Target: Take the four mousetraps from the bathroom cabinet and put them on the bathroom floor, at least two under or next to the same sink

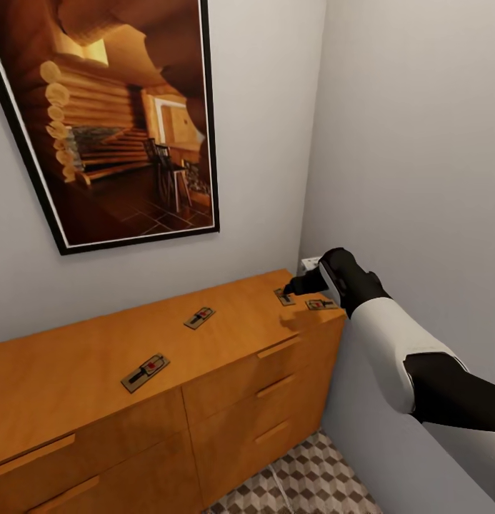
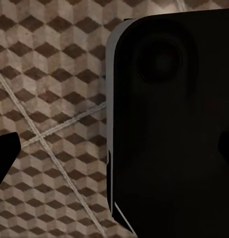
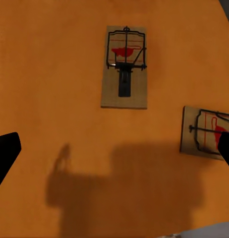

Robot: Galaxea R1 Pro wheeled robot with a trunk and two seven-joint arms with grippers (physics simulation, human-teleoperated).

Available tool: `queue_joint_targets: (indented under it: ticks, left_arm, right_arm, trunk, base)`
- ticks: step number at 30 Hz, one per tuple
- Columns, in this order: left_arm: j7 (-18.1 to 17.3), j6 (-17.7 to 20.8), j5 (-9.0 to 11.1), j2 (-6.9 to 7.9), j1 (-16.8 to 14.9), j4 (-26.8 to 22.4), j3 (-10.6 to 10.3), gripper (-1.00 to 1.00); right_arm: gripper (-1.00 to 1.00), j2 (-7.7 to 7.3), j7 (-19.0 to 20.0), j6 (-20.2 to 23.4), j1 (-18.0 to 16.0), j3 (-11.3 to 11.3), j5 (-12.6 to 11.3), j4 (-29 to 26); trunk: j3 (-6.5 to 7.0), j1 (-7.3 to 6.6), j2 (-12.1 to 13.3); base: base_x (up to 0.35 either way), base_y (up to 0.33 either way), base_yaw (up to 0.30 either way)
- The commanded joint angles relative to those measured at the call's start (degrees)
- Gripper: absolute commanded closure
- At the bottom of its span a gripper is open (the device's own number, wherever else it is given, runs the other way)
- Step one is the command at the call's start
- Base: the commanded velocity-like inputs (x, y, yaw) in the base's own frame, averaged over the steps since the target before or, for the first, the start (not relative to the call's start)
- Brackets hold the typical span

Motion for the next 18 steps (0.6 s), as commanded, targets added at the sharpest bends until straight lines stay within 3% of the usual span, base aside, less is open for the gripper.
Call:
queue_joint_targets:
  ticks: [1,8,18]
  left_arm:
    - [0.1,-0.3,0.0,0.0,0.0,0.1,0.0,-1.0]
    - [0.1,-0.3,0.0,0.0,0.0,0.1,0.0,-1.0]
    - [0.1,-0.3,0.0,0.0,0.0,0.1,-0.1,-1.0]
  right_arm:
    - [-1.0,-0.02,1.0,-0.1,0.0,0.1,0.6,-0.1]
    - [-1.0,-0.21,4.9,-2.4,0.0,0.0,0.8,-0.1]
    - [-1.0,-0.34,5.5,-2.7,0.0,0.0,0.8,-0.1]
  trunk:
    - [-0.14,0.0,0.0]
    - [-0.74,0.0,0.0]
    - [-1.64,0.0,0.0]
  base:
    - [0.0,0.0,0.0]
    - [0.0,0.0,0.0]
    - [0.0,0.0,0.0]
